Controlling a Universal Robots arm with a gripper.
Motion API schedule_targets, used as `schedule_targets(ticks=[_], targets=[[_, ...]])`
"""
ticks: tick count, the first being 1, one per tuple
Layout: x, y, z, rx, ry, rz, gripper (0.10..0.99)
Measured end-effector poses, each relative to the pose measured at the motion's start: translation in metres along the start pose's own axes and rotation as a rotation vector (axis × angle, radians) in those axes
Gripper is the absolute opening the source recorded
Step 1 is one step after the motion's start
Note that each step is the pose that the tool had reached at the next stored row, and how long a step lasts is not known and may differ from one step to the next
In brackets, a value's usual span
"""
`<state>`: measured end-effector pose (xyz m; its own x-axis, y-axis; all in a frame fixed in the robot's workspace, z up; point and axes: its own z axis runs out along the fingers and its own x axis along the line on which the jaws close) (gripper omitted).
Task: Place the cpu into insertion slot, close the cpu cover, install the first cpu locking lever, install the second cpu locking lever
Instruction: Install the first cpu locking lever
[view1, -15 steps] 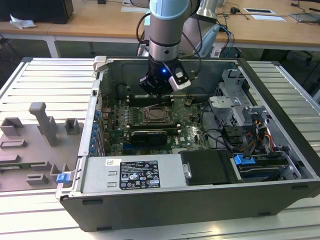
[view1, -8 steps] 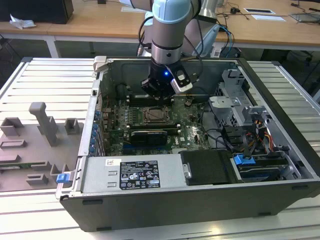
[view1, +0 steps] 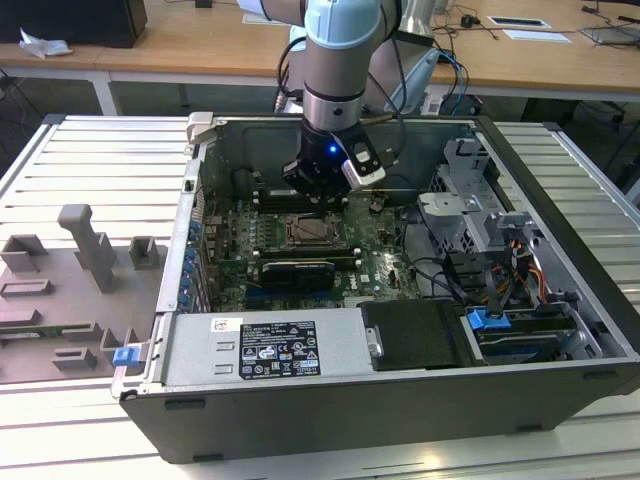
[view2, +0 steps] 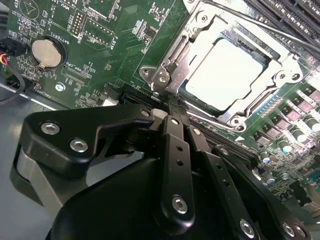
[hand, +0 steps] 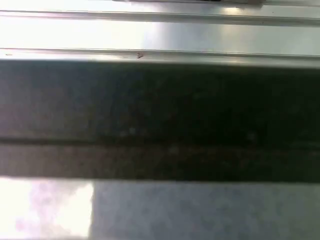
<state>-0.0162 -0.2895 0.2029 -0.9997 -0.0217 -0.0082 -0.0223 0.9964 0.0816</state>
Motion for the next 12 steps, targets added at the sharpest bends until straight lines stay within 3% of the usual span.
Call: schedule_targets(ticks=[7, 12], targets=[[0.0003, 0.0010, -0.0115, -0.002, -0.0003, 0.000, 0.106], [0.0054, 0.0017, -0.0189, -0.006, -0.0015, 0.000, 0.106]])
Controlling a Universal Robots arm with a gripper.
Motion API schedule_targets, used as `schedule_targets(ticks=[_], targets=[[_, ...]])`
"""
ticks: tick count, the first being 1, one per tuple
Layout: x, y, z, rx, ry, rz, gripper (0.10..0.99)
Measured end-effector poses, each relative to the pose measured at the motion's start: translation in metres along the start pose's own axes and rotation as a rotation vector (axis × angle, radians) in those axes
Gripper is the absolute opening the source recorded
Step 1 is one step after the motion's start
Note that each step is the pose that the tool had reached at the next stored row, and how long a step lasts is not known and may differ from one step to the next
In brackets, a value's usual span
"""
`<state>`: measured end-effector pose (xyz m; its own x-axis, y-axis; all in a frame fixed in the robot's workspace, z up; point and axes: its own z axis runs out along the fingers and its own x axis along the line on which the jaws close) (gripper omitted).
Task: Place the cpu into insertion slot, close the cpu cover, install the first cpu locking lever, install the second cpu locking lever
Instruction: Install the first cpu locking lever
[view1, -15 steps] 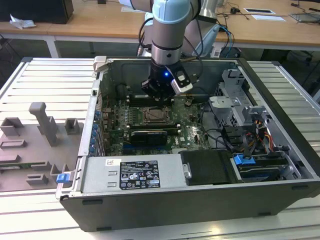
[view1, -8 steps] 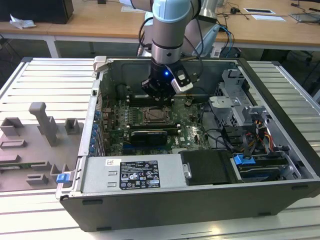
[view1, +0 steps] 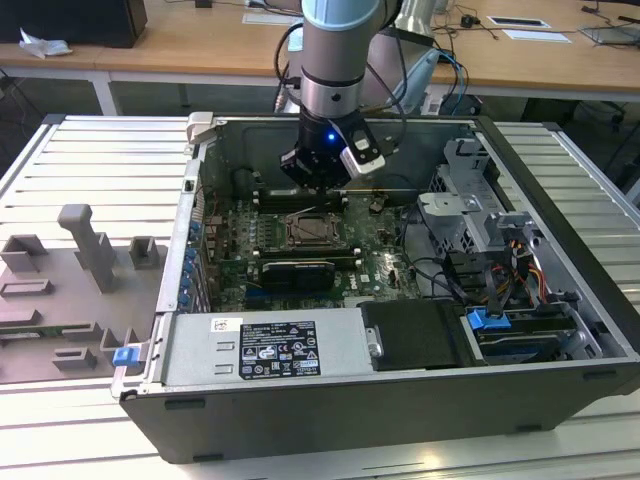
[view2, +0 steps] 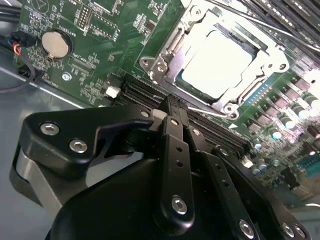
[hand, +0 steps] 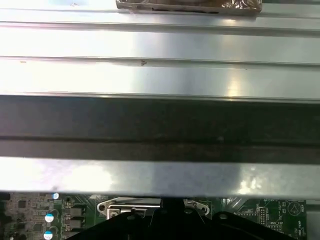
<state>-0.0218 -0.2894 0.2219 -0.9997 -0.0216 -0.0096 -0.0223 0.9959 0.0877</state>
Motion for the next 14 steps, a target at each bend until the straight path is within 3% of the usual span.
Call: schedule_targets(ticks=[7, 14], targets=[[0.0072, 0.0005, -0.0043, -0.008, -0.0042, -0.001, 0.106], [0.0087, 0.0010, -0.0042, -0.026, -0.0092, -0.016, 0.106]])
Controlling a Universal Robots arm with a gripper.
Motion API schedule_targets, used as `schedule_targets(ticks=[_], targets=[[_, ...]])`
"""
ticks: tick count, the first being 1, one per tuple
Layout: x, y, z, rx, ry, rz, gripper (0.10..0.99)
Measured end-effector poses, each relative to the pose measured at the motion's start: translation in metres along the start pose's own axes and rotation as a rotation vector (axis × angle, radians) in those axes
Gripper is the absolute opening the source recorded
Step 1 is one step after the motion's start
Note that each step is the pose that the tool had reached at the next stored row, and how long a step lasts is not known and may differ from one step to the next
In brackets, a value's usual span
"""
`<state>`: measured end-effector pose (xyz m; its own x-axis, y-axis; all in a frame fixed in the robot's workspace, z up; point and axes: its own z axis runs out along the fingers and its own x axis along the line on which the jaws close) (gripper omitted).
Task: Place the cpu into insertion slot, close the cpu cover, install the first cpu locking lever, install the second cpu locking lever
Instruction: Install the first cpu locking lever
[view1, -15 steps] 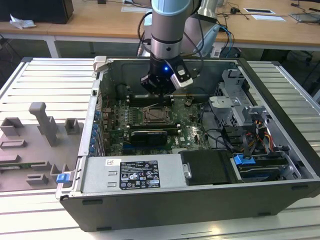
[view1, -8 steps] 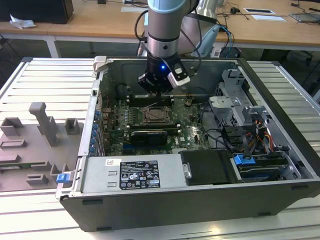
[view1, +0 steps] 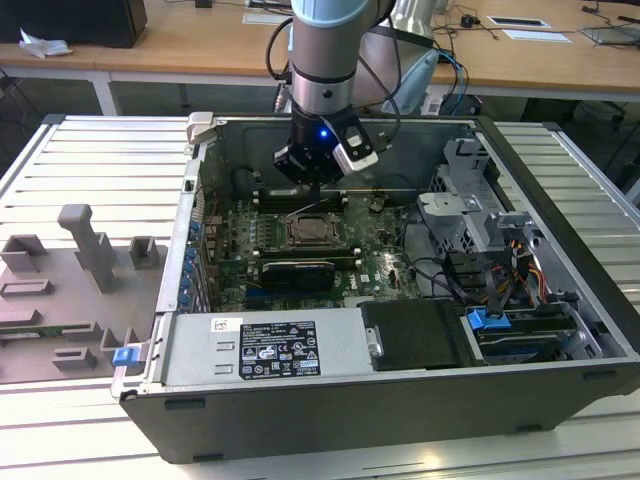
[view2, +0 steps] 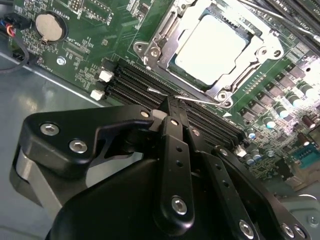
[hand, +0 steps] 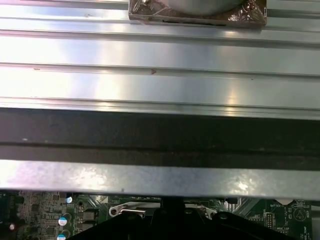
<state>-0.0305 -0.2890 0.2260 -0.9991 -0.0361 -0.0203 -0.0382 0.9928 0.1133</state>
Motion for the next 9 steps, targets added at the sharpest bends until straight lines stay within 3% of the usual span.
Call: schedule_targets(ticks=[9], targets=[[-0.0074, -0.0013, 0.0102, 0.000, -0.0010, -0.001, 0.106]])
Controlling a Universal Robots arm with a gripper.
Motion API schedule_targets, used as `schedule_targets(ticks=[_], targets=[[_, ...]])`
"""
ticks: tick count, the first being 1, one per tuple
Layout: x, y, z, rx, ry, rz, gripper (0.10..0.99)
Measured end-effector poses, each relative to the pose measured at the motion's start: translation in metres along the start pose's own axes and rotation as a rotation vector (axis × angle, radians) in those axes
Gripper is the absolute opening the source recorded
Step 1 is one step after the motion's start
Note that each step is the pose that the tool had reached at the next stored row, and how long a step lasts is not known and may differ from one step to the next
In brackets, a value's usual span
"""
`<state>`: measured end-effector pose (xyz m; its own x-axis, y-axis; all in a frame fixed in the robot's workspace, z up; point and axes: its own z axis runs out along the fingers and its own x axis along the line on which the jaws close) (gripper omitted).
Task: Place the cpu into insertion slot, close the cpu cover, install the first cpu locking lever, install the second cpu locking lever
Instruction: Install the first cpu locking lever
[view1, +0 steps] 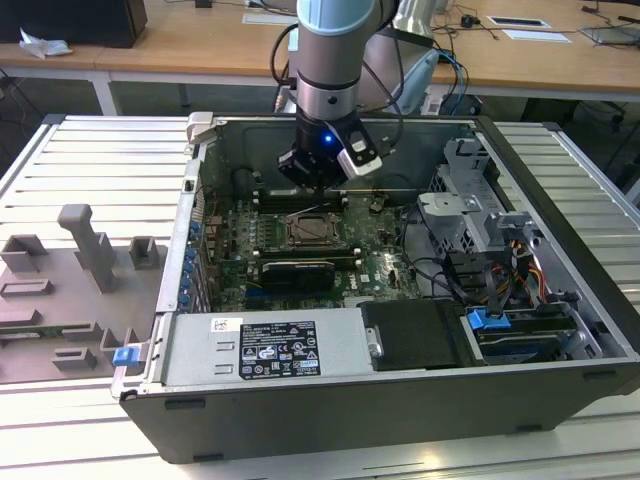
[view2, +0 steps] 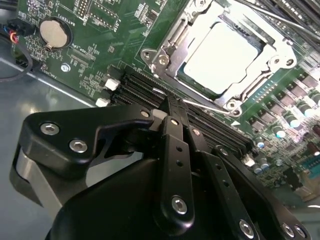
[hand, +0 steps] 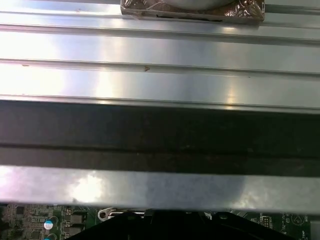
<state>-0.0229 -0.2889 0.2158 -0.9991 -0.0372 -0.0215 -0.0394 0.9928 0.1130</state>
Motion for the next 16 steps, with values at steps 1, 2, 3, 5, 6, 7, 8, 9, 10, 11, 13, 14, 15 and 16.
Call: schedule_targets(ticks=[1, 2, 3, 5, 6, 7, 8, 9, 10, 11, 13, 14, 15, 16], targets=[[-0.0006, -0.0002, 0.0023, 0.000, 0.0000, 0.000, 0.106], [-0.0009, -0.0003, 0.0036, 0.000, 0.0001, 0.000, 0.106], [-0.0012, -0.0005, 0.0057, 0.000, 0.0000, -0.001, 0.106], [-0.0016, -0.0008, 0.0081, 0.000, 0.0001, -0.001, 0.106], [-0.0017, -0.0009, 0.0090, 0.001, 0.0001, -0.001, 0.106], [-0.0017, -0.0009, 0.0097, 0.001, 0.0002, -0.001, 0.106], [-0.0017, -0.0010, 0.0102, 0.001, 0.0001, -0.001, 0.106], [-0.0017, -0.0010, 0.0105, 0.001, 0.0002, -0.001, 0.106], [-0.0017, -0.0010, 0.0106, 0.003, 0.0003, -0.001, 0.106], [-0.0017, -0.0010, 0.0109, 0.005, 0.0002, -0.001, 0.106], [-0.0017, -0.0011, 0.0115, 0.009, 0.0004, -0.001, 0.106], [-0.0016, -0.0011, 0.0121, 0.013, 0.0009, -0.001, 0.106], [-0.0016, -0.0012, 0.0124, 0.015, 0.0010, -0.001, 0.106], [-0.0016, -0.0013, 0.0130, 0.020, 0.0010, -0.001, 0.106]])
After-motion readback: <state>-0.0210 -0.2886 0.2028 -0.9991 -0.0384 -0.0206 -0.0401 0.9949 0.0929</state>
